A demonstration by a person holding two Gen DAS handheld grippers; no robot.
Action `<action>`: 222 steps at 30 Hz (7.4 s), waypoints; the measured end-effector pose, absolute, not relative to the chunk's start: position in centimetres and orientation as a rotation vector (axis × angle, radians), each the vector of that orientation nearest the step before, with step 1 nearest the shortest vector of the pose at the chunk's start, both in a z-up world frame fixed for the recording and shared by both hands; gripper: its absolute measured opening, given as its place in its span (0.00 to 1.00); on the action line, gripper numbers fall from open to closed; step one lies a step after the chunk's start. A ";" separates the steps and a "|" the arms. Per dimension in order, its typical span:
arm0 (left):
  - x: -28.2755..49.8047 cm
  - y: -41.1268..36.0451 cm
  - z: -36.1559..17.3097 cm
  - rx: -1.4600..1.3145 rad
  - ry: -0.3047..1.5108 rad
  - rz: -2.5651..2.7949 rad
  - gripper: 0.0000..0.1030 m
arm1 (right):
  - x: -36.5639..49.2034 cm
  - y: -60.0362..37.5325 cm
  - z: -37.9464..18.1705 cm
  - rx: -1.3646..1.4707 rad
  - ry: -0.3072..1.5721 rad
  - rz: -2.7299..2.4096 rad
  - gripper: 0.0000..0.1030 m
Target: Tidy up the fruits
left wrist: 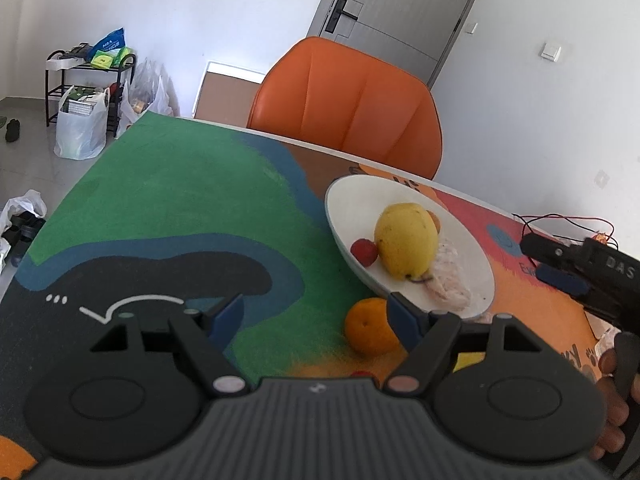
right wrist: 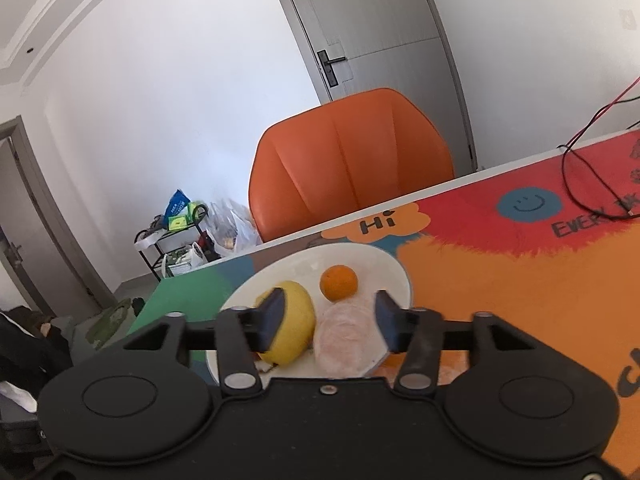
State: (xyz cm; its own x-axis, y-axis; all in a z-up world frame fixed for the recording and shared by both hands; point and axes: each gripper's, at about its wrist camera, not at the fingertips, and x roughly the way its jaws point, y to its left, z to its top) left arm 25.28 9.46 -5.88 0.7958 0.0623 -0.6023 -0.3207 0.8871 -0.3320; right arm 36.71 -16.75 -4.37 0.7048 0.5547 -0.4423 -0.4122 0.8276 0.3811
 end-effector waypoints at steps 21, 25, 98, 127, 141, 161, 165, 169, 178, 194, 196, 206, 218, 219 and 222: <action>23.1 7.9 -6.7 -0.404 0.623 0.200 0.71 | 30.5 -18.2 -4.5 0.216 0.585 0.613 1.00; 22.8 7.9 -7.1 -0.402 0.622 0.198 0.62 | 29.7 -18.0 -5.0 0.213 0.601 0.620 1.00; 23.2 7.9 -4.5 -0.387 0.530 0.126 0.23 | 29.6 -14.8 -5.6 0.092 0.589 0.604 0.76; 33.4 8.6 -1.7 -0.361 0.561 0.124 0.23 | 36.8 -16.2 -2.8 0.095 0.541 0.539 0.76; 38.2 9.3 -4.8 -0.377 0.652 0.148 0.23 | 41.6 -15.2 -4.8 0.090 0.600 0.553 0.76; 34.1 9.2 -3.6 -0.414 0.626 0.201 0.61 | 41.9 -14.9 -5.8 0.092 0.625 0.542 0.80; 32.6 9.2 -2.9 -0.424 0.600 0.223 0.76 | 40.3 -15.7 -4.3 0.113 0.572 0.554 0.84; 31.2 9.2 -2.6 -0.441 0.585 0.229 0.83 | 39.1 -16.3 -4.0 0.120 0.576 0.557 0.84; 28.0 8.6 -2.3 -0.457 0.568 0.233 0.86 | 35.6 -17.9 -3.8 0.142 0.572 0.567 0.90; 23.3 6.5 -3.6 -0.468 0.537 0.201 0.85 | 30.2 -19.5 -4.3 0.151 0.548 0.607 0.92; 23.0 6.4 -3.9 -0.472 0.538 0.202 0.84 | 29.7 -19.5 -4.4 0.148 0.547 0.609 0.91; 22.4 6.0 -6.1 -0.463 0.582 0.209 0.62 | 28.3 -18.8 -5.6 0.140 0.570 0.625 0.83; 23.4 5.1 -8.4 -0.427 0.634 0.201 0.54 | 28.9 -18.1 -7.9 0.137 0.631 0.614 0.75; 23.5 5.0 -8.5 -0.420 0.638 0.201 0.53 | 28.9 -18.0 -8.0 0.138 0.633 0.613 0.75; 24.0 4.5 -8.7 -0.388 0.642 0.208 0.51 | 29.0 -17.9 -8.2 0.142 0.641 0.610 0.75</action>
